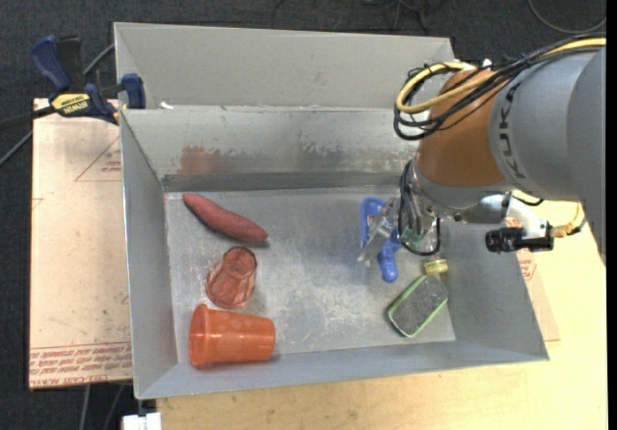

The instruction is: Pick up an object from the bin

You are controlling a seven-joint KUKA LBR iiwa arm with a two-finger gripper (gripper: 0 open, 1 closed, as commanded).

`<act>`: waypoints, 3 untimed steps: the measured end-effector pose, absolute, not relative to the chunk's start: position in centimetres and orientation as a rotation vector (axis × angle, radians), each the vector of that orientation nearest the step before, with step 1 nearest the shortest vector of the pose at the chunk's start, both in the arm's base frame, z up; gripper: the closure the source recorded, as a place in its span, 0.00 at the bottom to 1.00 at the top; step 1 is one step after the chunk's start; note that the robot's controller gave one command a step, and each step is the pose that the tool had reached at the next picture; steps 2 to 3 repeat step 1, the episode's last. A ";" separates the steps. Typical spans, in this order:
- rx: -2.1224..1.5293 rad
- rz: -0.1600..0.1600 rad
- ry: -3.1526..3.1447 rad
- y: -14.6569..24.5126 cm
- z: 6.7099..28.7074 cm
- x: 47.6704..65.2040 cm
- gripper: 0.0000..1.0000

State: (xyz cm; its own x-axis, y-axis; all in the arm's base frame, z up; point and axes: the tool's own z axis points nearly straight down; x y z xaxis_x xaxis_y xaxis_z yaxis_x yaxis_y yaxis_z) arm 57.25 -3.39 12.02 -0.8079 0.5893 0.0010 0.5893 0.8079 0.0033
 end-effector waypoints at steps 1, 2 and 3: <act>0.972 0.006 2.986 -3.4 13.7 57.3 1.00; 0.972 0.006 2.986 -3.4 13.7 57.3 1.00; 0.972 0.006 2.986 -3.4 13.7 57.3 1.00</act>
Offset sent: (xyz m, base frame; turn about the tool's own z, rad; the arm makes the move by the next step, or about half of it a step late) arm -0.0001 0.0001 0.0474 0.0000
